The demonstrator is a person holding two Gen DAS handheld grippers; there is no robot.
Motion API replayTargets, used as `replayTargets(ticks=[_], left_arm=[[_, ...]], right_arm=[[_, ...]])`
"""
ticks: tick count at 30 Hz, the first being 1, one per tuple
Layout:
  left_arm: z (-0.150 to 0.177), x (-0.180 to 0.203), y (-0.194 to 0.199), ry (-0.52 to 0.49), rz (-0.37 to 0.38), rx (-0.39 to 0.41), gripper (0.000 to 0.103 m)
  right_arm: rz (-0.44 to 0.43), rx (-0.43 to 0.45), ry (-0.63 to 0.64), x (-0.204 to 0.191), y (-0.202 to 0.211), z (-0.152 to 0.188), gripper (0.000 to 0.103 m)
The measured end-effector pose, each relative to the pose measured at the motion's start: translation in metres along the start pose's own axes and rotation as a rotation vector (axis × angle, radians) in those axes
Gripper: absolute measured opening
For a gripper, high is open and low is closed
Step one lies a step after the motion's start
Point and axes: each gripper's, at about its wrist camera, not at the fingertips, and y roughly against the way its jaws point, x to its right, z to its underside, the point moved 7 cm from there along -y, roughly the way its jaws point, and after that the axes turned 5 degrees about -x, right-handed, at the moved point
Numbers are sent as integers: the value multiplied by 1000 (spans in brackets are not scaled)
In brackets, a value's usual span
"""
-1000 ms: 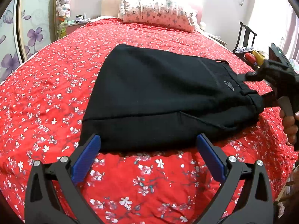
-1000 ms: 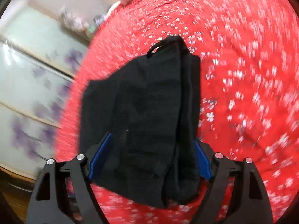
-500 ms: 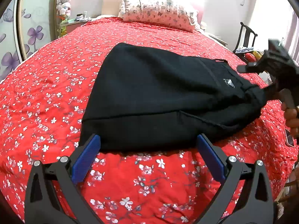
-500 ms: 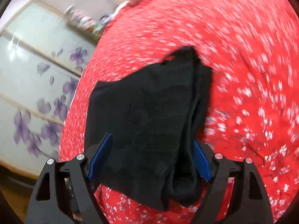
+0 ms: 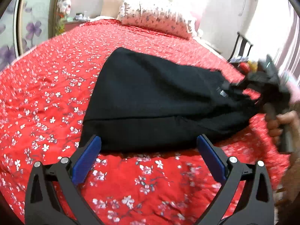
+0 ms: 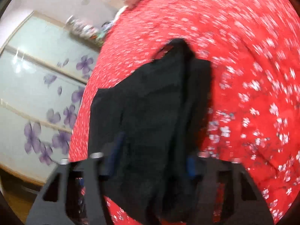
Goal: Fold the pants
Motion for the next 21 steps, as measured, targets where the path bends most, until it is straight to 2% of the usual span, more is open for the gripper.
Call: replayTargets(ticks=[2, 5, 8, 12, 15, 17, 19, 21], left_arm=[[-12, -10, 12, 67, 82, -7, 101], [-47, -42, 23, 219, 184, 1, 101], [-81, -74, 7, 345, 289, -74, 101], [-104, -86, -29, 343, 259, -186, 101], [-108, -82, -55, 355, 297, -263, 101], [-110, -79, -68, 347, 287, -281, 100], [-110, -78, -81, 346, 281, -295, 95], [-107, -77, -90, 356, 289, -317, 86]], right_arm=[[-12, 27, 31, -9, 5, 3, 40], [-9, 93, 42, -22, 11, 7, 39], [-10, 156, -6, -26, 7, 8, 39], [-35, 265, -67, -14, 9, 15, 39], [-64, 294, -56, -11, 7, 14, 39], [-88, 303, -49, -8, 6, 14, 39], [-116, 302, -50, -1, 5, 16, 39], [-158, 293, -75, 8, 3, 15, 39]])
